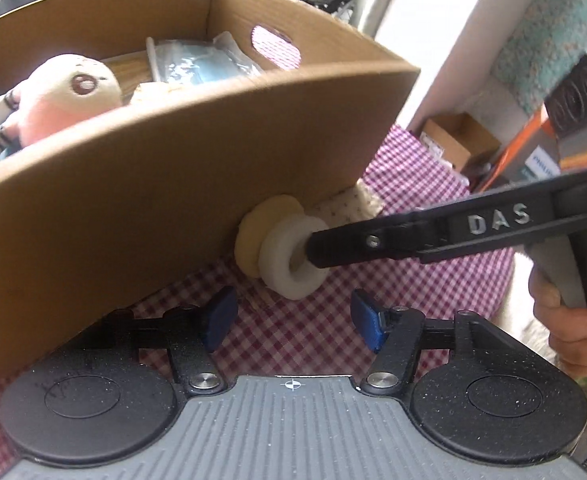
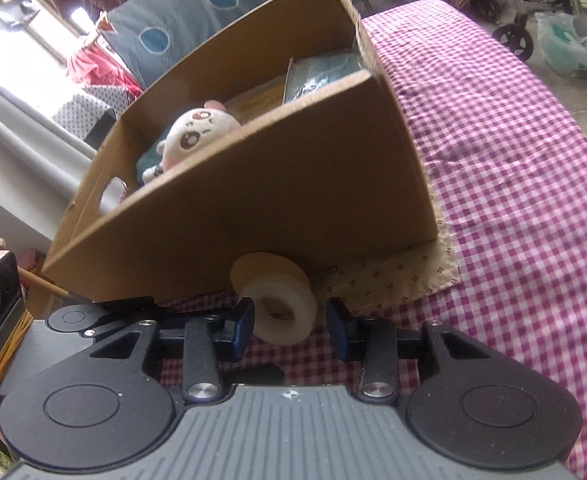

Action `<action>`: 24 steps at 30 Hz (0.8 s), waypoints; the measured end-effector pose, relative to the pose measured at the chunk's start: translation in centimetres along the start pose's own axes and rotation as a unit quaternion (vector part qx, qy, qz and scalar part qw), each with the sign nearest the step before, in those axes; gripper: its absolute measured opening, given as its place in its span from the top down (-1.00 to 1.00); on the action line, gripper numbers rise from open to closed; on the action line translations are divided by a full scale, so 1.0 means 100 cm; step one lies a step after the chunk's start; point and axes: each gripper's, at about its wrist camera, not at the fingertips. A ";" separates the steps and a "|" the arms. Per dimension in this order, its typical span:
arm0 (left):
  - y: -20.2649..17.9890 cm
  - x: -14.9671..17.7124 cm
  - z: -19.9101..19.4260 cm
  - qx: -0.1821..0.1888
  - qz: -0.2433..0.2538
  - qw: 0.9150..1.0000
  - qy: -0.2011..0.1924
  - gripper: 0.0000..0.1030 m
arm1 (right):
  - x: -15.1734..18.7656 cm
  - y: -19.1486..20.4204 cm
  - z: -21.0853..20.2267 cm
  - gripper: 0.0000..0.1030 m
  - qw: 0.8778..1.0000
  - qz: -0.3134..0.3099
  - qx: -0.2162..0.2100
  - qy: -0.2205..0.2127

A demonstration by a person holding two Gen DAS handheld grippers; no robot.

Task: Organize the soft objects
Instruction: 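Move the right gripper out of the box to the white tape roll, then close the right gripper on the rim of the white tape roll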

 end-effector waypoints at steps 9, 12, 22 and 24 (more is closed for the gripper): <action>-0.013 0.000 0.015 -0.025 0.040 0.999 -0.002 -0.05 | 0.004 0.002 0.014 0.50 1.000 -0.002 -0.006 0.012; -0.015 -0.001 0.015 -0.027 0.043 0.999 -0.001 -0.05 | 0.005 0.003 0.013 0.52 1.000 0.005 -0.008 0.012; -0.031 0.005 -0.016 -0.016 0.050 0.998 -0.029 -0.05 | 0.022 0.015 -0.018 0.52 1.000 0.009 -0.005 0.003; -0.038 0.008 -0.025 -0.018 0.056 0.998 -0.038 -0.05 | 0.024 0.018 -0.029 0.52 1.000 0.008 -0.008 -0.006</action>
Point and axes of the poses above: each gripper's, at about its wrist camera, not at the fingertips, and z roughly the way its jaws point, y to its left, x to its underside, and after that the axes turned 13 degrees about x, right-handed
